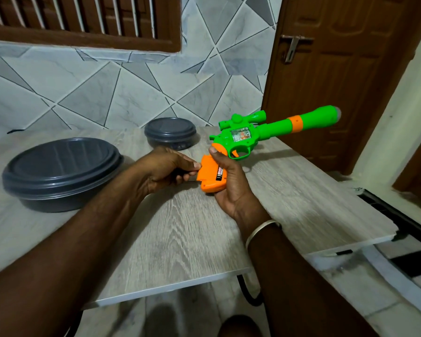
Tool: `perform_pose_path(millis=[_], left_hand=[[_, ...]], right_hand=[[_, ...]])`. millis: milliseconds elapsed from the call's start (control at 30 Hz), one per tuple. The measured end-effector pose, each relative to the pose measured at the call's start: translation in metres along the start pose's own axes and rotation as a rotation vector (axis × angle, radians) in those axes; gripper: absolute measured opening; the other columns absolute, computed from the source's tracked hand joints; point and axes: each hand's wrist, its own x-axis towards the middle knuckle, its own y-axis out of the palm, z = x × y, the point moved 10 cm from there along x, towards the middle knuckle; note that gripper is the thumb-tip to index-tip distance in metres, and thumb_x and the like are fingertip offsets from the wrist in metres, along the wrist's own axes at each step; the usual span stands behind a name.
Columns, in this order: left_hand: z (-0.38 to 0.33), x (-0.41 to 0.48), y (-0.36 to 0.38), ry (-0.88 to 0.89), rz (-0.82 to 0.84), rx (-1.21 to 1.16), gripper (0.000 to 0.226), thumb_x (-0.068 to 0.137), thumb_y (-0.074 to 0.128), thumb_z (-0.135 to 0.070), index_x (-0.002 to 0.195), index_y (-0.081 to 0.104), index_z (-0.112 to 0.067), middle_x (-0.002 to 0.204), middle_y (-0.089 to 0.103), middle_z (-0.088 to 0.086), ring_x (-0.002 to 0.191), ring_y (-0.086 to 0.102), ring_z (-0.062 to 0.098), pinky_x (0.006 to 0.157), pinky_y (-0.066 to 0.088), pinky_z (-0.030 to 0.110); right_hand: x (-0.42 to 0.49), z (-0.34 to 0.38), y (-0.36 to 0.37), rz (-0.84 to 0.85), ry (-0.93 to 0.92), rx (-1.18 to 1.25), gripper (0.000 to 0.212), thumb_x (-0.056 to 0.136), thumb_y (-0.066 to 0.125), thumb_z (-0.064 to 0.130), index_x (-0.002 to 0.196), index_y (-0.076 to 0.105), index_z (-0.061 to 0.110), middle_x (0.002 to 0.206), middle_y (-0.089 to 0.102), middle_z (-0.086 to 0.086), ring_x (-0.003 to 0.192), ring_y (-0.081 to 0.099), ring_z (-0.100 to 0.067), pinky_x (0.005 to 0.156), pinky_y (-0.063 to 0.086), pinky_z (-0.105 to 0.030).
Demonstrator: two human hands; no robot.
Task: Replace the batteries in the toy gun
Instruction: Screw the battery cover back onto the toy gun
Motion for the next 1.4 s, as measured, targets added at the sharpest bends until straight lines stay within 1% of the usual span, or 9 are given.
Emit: perform_pose_path(millis=[167, 267, 400, 467, 567, 700, 833, 1033, 1400], left_hand=[[-0.001, 0.002, -0.002, 0.047, -0.05, 0.04, 0.017, 0.081, 0.075, -0.001, 0.066, 0.071, -0.005, 0.06, 0.064, 0.009, 0.052, 0.052, 0.014, 0.041, 0.038, 0.017], [-0.006, 0.0, -0.001, 0.096, -0.082, 0.097, 0.011, 0.08, 0.078, -0.003, 0.071, 0.071, -0.004, 0.062, 0.065, 0.01, 0.05, 0.054, 0.012, 0.043, 0.04, 0.017], [-0.011, -0.002, 0.001, 0.136, -0.097, 0.097, 0.006, 0.079, 0.079, -0.004, 0.079, 0.072, -0.003, 0.058, 0.067, 0.004, 0.048, 0.055, 0.01, 0.046, 0.044, 0.018], [-0.014, -0.004, 0.003, 0.15, -0.103, 0.094, 0.006, 0.079, 0.079, -0.005, 0.08, 0.073, -0.005, 0.058, 0.067, 0.004, 0.047, 0.055, 0.009, 0.047, 0.045, 0.019], [-0.017, -0.006, 0.0, 0.172, -0.132, 0.066, 0.015, 0.076, 0.082, -0.003, 0.085, 0.07, -0.007, 0.059, 0.065, 0.007, 0.046, 0.056, 0.011, 0.047, 0.049, 0.02], [-0.025, -0.008, -0.005, 0.248, -0.162, 0.077, 0.014, 0.075, 0.082, -0.001, 0.08, 0.069, -0.003, 0.06, 0.067, 0.008, 0.048, 0.059, 0.011, 0.051, 0.054, 0.02], [-0.026, -0.007, -0.005, 0.275, -0.146, 0.018, 0.006, 0.081, 0.076, 0.001, 0.08, 0.074, -0.005, 0.065, 0.07, 0.006, 0.058, 0.063, 0.011, 0.059, 0.057, 0.018], [-0.023, -0.007, 0.002, 0.228, -0.029, -0.026, 0.017, 0.089, 0.061, 0.011, 0.096, 0.072, 0.001, 0.079, 0.074, 0.009, 0.074, 0.07, 0.014, 0.07, 0.06, 0.02], [-0.042, -0.016, 0.014, 0.442, -0.052, 0.304, 0.011, 0.082, 0.075, -0.005, 0.092, 0.075, -0.001, 0.081, 0.074, 0.021, 0.061, 0.066, 0.014, 0.061, 0.058, 0.021]], right_hand=[[0.004, -0.002, 0.003, 0.034, -0.036, -0.039, 0.048, 0.072, 0.075, 0.024, 0.115, 0.055, 0.015, 0.095, 0.065, -0.016, 0.07, 0.066, -0.026, 0.067, 0.045, -0.035], [0.006, -0.003, -0.002, -0.034, -0.042, -0.079, 0.063, 0.06, 0.08, 0.028, 0.115, 0.053, 0.018, 0.093, 0.063, -0.009, 0.068, 0.061, -0.019, 0.057, 0.043, -0.027], [0.006, -0.004, -0.006, -0.048, -0.009, -0.074, 0.028, 0.071, 0.074, 0.023, 0.093, 0.057, 0.019, 0.076, 0.061, -0.002, 0.056, 0.052, -0.014, 0.054, 0.031, -0.024], [0.005, -0.006, -0.007, -0.064, 0.012, -0.067, 0.011, 0.078, 0.069, 0.022, 0.081, 0.059, 0.021, 0.076, 0.059, -0.004, 0.057, 0.048, -0.016, 0.054, 0.027, -0.026], [0.005, -0.007, -0.006, -0.069, 0.022, -0.019, 0.003, 0.081, 0.065, 0.02, 0.081, 0.063, 0.019, 0.082, 0.063, -0.008, 0.065, 0.055, -0.021, 0.056, 0.028, -0.027], [0.002, -0.003, -0.001, -0.037, 0.019, 0.039, 0.004, 0.086, 0.061, 0.014, 0.082, 0.061, 0.012, 0.072, 0.064, -0.008, 0.056, 0.059, -0.018, 0.056, 0.036, -0.028], [-0.001, 0.0, -0.001, -0.033, 0.025, 0.074, 0.016, 0.089, 0.056, 0.014, 0.075, 0.061, 0.009, 0.058, 0.061, -0.003, 0.046, 0.056, -0.014, 0.057, 0.034, -0.03], [-0.001, -0.003, -0.005, -0.076, 0.035, 0.117, 0.013, 0.087, 0.055, 0.017, 0.082, 0.059, 0.007, 0.07, 0.059, -0.006, 0.052, 0.057, -0.016, 0.057, 0.038, -0.031], [-0.005, -0.001, -0.005, -0.108, 0.038, 0.134, 0.003, 0.089, 0.055, 0.014, 0.087, 0.058, 0.014, 0.073, 0.064, -0.007, 0.06, 0.058, -0.021, 0.057, 0.04, -0.03]])
